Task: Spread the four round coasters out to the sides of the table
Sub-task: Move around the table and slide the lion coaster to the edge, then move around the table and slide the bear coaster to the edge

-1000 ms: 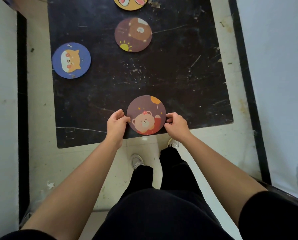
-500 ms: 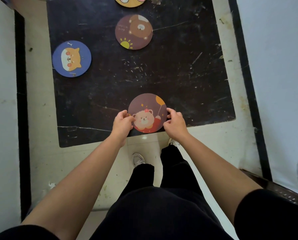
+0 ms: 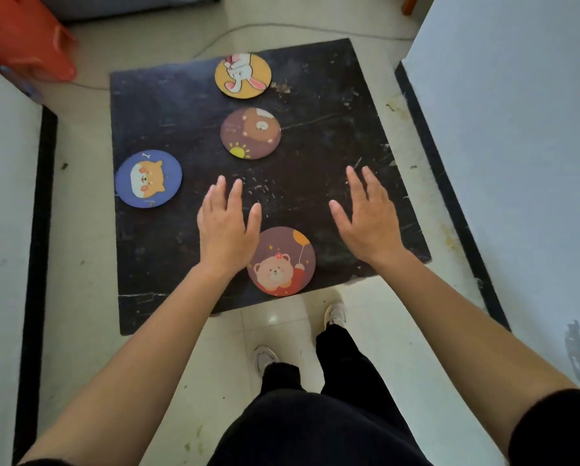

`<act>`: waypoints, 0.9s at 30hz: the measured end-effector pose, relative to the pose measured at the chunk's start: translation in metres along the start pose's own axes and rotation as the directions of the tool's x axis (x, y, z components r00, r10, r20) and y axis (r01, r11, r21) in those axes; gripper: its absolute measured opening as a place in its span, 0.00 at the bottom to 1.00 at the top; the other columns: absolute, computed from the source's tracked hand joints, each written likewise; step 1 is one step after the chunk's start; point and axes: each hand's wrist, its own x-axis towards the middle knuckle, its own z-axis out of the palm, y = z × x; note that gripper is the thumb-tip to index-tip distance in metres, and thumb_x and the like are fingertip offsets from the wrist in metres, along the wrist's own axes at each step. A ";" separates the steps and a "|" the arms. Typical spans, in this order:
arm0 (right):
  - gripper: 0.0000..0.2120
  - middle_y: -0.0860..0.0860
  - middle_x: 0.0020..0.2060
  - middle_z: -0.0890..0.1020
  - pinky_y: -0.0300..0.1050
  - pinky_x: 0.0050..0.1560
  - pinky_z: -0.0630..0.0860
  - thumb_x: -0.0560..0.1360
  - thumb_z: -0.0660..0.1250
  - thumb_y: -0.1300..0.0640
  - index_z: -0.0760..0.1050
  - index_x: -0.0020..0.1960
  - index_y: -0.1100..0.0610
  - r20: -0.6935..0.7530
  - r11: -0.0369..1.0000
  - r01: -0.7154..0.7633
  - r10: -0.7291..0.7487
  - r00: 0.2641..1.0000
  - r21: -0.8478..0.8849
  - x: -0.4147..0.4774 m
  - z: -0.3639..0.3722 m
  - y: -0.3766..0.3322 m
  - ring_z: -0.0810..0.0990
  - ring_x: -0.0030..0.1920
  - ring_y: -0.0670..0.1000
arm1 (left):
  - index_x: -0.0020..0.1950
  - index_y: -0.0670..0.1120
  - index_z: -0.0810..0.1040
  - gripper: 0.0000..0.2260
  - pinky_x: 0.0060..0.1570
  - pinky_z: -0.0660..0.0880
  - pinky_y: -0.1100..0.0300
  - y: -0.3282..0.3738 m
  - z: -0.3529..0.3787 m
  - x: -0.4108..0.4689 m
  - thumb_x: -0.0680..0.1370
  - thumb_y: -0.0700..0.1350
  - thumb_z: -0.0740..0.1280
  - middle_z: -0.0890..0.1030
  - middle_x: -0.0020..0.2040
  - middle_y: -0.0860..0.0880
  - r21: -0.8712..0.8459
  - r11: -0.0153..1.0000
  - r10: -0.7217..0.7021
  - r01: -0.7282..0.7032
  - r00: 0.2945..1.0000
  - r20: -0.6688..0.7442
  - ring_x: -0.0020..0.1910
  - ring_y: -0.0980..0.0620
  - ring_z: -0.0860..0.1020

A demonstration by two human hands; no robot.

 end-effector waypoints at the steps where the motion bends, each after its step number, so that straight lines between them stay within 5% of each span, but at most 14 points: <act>1: 0.32 0.56 0.79 0.56 0.58 0.73 0.59 0.80 0.53 0.37 0.52 0.79 0.48 -0.075 0.999 0.029 -0.031 0.997 -0.026 0.005 -0.013 0.001 0.59 0.77 0.59 | 0.76 0.46 0.59 0.26 0.71 0.56 0.42 0.008 -0.010 0.005 0.81 0.57 0.54 0.57 0.78 0.41 0.040 0.997 0.068 -0.066 0.996 -0.053 0.77 0.42 0.54; 9: 0.33 0.55 0.80 0.53 0.58 0.76 0.53 0.80 0.51 0.34 0.53 0.80 0.47 -0.288 0.982 0.126 -0.162 0.944 -0.139 0.045 -0.088 0.024 0.54 0.79 0.58 | 0.76 0.47 0.57 0.27 0.72 0.52 0.40 0.076 -0.057 0.035 0.81 0.58 0.52 0.54 0.79 0.40 0.110 0.980 0.191 -0.169 0.952 -0.240 0.77 0.40 0.52; 27: 0.35 0.54 0.80 0.50 0.53 0.73 0.40 0.78 0.49 0.31 0.48 0.80 0.45 -0.075 0.932 0.363 -0.363 0.929 -0.020 0.196 -0.174 0.292 0.51 0.79 0.59 | 0.78 0.51 0.53 0.28 0.72 0.50 0.42 0.361 0.077 0.078 0.81 0.62 0.49 0.50 0.80 0.43 0.162 0.980 -0.081 0.120 0.970 -0.229 0.78 0.43 0.49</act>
